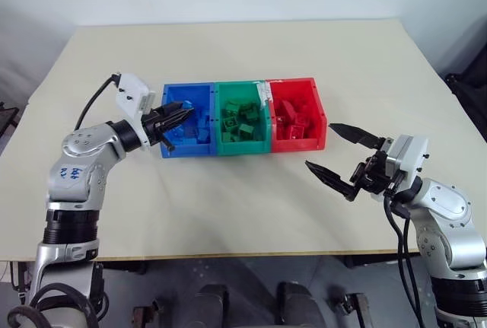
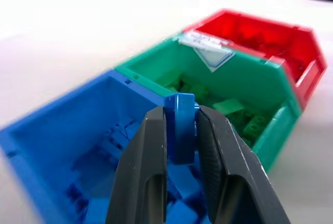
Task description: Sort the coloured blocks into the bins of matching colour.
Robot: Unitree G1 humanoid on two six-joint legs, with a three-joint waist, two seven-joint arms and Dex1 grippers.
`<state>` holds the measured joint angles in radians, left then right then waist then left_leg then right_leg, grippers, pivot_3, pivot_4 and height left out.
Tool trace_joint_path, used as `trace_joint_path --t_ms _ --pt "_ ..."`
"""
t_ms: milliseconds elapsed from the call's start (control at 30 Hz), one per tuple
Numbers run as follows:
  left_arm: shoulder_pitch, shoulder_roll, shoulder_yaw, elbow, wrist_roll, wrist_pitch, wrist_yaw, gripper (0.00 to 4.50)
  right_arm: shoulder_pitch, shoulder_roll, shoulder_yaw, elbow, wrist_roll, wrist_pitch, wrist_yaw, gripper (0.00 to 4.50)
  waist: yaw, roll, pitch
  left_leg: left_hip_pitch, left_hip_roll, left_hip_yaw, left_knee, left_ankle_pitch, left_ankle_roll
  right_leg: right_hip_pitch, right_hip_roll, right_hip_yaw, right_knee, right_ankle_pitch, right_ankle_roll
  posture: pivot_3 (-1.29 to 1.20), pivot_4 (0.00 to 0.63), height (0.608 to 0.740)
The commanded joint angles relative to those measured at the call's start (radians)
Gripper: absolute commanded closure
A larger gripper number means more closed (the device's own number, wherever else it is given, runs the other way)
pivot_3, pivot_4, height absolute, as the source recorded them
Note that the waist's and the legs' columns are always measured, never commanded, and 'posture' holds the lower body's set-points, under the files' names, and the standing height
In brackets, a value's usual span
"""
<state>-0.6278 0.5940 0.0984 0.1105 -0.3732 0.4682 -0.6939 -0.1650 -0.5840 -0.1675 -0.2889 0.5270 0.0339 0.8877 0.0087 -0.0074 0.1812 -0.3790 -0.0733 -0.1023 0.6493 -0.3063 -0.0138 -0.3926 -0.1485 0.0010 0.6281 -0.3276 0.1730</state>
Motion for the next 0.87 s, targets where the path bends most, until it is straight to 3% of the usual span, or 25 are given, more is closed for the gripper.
trace_joint_path --t_ms 33,200,333,600,733,867 --pt "-0.040 0.006 -0.001 0.049 0.030 -0.008 0.003 3.05 -0.009 0.001 -0.020 -0.046 -0.001 -0.011 -0.021 0.00 -0.010 0.000 0.000 0.000 0.000 0.000 0.000 0.000 0.000 0.000 0.000 0.000 0.000 0.000 0.000 0.00 0.150 0.740" --pt "-0.006 0.026 0.038 0.050 0.046 -0.055 0.006 1.43 -0.009 -0.003 -0.020 -0.029 -0.007 -0.030 -0.012 0.00 -0.015 0.000 0.000 0.000 0.000 0.000 -0.001 0.000 0.000 -0.001 0.000 0.000 0.000 0.000 0.000 0.00 0.150 0.740" --pt "0.115 0.070 0.127 -0.024 -0.001 -0.119 -0.059 1.43 -0.010 -0.016 -0.015 0.002 -0.012 -0.043 0.027 0.00 -0.018 0.000 0.000 0.000 0.001 0.000 -0.001 0.000 0.000 -0.001 0.000 0.000 0.000 0.000 0.000 0.00 0.150 0.740" --pt "0.530 0.169 0.332 -0.134 -0.060 -0.333 -0.281 1.43 -0.005 -0.084 0.022 0.095 -0.040 -0.073 0.194 0.00 -0.012 0.000 0.000 0.000 0.005 0.000 0.000 -0.001 0.001 0.000 0.000 0.001 -0.005 0.000 0.000 0.00 0.150 0.740" --pt "0.677 0.158 0.345 -0.174 -0.014 -0.429 -0.274 1.43 -0.005 -0.103 0.016 0.161 -0.043 -0.093 0.248 0.00 -0.005 0.000 0.000 0.000 0.005 0.001 0.000 -0.001 0.002 0.001 -0.001 0.001 -0.006 0.000 0.000 0.00 0.150 0.740" --pt "0.699 0.125 0.330 -0.188 -0.004 -0.459 -0.227 1.43 -0.007 -0.097 0.006 0.217 -0.047 -0.108 0.263 0.00 0.006 0.000 0.000 0.000 0.005 0.001 0.002 -0.001 0.002 0.002 -0.001 0.001 -0.006 0.000 0.000 0.00 0.150 0.740"
